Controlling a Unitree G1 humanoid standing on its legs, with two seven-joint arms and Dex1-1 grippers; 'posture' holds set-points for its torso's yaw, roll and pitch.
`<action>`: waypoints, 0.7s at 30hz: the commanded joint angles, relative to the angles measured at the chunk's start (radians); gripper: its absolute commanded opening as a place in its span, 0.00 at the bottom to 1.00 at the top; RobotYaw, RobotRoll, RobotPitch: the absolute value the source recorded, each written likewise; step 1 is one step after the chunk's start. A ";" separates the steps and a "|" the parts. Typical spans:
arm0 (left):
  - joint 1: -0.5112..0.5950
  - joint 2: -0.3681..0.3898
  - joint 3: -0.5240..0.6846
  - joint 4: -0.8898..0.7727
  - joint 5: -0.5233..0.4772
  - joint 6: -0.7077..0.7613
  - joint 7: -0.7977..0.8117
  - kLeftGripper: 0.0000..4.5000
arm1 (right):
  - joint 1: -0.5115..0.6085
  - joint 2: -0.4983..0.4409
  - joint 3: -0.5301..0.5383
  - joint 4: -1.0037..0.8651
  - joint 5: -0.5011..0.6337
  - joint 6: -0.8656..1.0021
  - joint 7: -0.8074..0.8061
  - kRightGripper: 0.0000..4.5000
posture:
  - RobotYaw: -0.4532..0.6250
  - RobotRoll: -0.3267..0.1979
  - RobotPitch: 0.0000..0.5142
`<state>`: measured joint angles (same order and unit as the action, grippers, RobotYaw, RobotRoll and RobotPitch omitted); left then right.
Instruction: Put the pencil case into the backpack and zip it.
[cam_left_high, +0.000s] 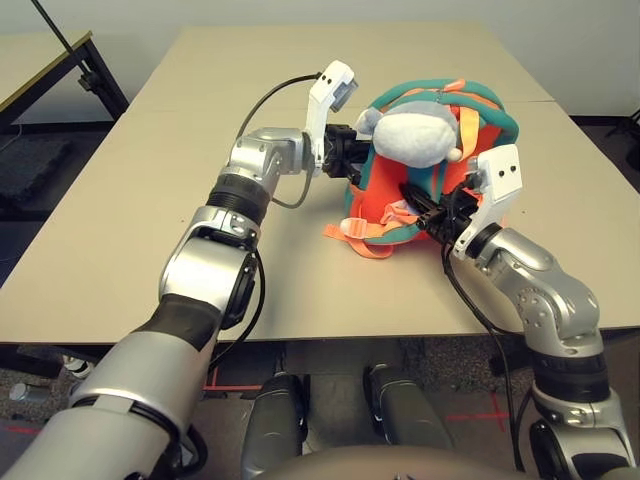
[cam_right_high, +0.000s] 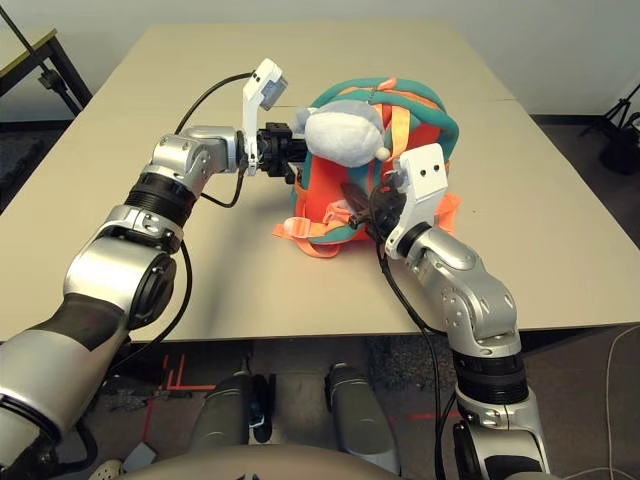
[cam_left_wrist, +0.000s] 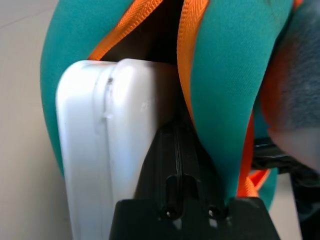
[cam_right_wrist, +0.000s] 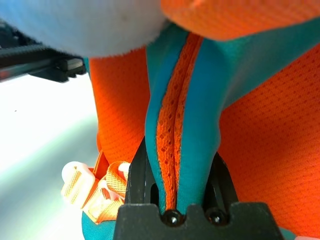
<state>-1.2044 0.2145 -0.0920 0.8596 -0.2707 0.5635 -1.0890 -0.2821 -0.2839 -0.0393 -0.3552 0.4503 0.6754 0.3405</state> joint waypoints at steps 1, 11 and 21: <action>0.013 0.069 0.030 -0.146 -0.037 0.099 -0.038 0.00 | 0.026 0.007 0.032 0.007 -0.003 0.022 0.004 0.07 | 0.17 0.62 0.17; 0.092 0.266 0.098 -0.521 -0.172 0.365 -0.047 0.00 | 0.010 0.010 0.043 0.039 -0.007 0.010 0.020 0.07 | 0.21 0.62 0.18; 0.145 0.246 0.044 -0.485 -0.133 0.313 0.009 0.00 | -0.006 0.010 0.051 0.056 -0.010 0.004 0.031 0.07 | 0.21 0.62 0.18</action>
<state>-1.0684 0.4663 -0.0270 0.3406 -0.4262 0.9035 -1.0914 -0.2969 -0.2784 -0.0210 -0.3197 0.4391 0.6550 0.3549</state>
